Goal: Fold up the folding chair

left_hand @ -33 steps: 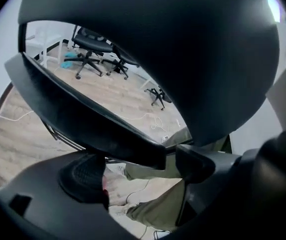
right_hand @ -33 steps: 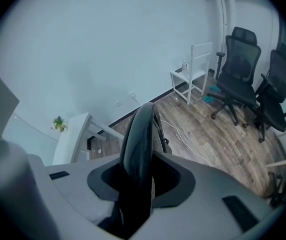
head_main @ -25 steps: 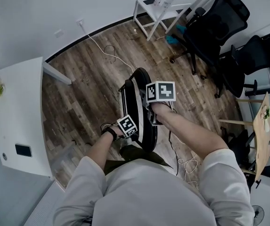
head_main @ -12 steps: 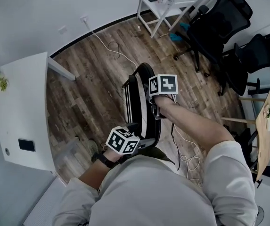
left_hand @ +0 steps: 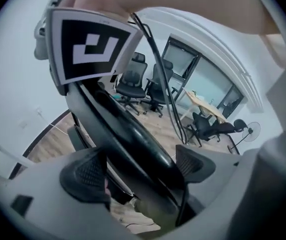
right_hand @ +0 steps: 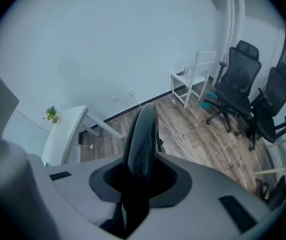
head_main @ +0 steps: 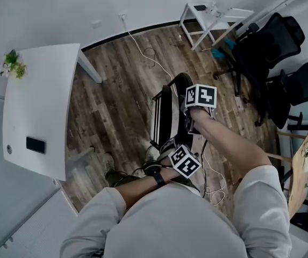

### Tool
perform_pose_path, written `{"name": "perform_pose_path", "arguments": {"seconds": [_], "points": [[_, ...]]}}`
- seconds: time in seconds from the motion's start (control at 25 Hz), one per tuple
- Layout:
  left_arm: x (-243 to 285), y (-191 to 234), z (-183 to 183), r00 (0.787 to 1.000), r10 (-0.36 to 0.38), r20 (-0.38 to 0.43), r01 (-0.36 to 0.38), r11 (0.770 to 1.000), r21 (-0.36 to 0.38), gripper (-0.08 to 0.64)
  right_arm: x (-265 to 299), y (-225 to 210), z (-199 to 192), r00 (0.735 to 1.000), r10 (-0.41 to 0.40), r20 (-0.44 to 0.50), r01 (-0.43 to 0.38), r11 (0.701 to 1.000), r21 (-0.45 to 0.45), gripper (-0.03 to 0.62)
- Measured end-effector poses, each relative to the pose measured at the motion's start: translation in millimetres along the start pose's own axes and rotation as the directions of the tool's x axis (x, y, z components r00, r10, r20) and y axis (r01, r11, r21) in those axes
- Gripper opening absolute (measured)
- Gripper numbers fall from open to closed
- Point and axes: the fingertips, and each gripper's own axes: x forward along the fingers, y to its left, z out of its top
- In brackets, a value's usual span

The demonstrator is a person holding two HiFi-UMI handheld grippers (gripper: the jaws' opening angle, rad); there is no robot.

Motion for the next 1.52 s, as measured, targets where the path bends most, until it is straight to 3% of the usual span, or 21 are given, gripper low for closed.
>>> {"name": "perform_pose_path", "arguments": {"seconds": [0.24, 0.56, 0.88, 1.52], "points": [[-32, 25, -26, 1.0, 0.012, 0.005, -0.012, 0.999, -0.048, 0.371, 7, 38, -6, 0.998, -0.057, -0.027, 0.056, 0.998, -0.03, 0.08], [-80, 58, -68, 0.999, 0.003, 0.037, 0.0, 0.997, -0.081, 0.347, 15, 103, -16, 0.995, -0.102, -0.015, 0.101, 0.994, -0.047, 0.072], [-140, 98, -113, 0.999, 0.018, 0.047, -0.014, 0.997, -0.08, 0.337, 20, 180, -23, 0.997, -0.072, -0.01, 0.072, 0.997, -0.004, 0.072], [-242, 201, -204, 0.996, 0.08, 0.05, -0.073, 0.99, -0.12, 0.325, 63, 351, -25, 1.0, -0.019, -0.022, 0.019, 0.999, -0.026, 0.074]]}}
